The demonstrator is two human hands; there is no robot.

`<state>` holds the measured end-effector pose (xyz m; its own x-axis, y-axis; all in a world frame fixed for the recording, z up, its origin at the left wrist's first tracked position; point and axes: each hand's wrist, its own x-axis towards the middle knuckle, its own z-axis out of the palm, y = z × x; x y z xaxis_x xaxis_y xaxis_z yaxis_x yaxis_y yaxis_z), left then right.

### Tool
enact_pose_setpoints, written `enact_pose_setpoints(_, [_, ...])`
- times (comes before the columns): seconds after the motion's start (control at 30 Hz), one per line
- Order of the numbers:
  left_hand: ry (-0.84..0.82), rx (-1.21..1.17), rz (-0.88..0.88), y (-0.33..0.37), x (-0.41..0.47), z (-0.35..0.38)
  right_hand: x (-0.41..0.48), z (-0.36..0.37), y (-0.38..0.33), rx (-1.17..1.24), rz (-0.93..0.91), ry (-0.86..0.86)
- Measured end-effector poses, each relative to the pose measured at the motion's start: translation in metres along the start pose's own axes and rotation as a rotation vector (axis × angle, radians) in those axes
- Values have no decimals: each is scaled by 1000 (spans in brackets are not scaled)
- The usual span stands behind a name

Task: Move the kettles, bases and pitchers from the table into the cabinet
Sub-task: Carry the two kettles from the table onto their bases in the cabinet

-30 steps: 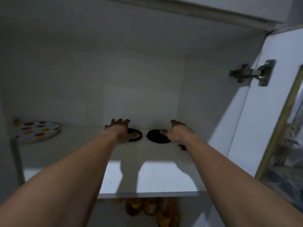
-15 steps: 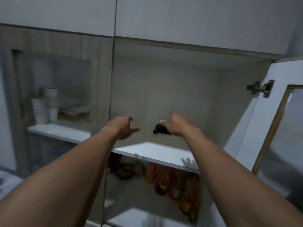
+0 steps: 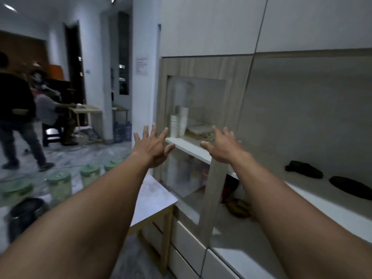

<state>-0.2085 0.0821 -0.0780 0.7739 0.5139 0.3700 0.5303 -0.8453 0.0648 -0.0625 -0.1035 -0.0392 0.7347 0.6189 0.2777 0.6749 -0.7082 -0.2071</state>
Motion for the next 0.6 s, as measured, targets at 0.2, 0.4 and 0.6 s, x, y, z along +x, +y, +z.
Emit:
enact_pose_setpoints(0.2, [-35,64,-203,-91,-43,-6,9,42,-97,31,-188,-57])
enact_pose_setpoints(0.4, [-52,53,-395,-186,-93,-12,2,82,-204,57,-353,-136])
enact_pose_setpoints(0.6, [-73,76,-501,-264,-129,-5,0,125,-295,117,-456,-192])
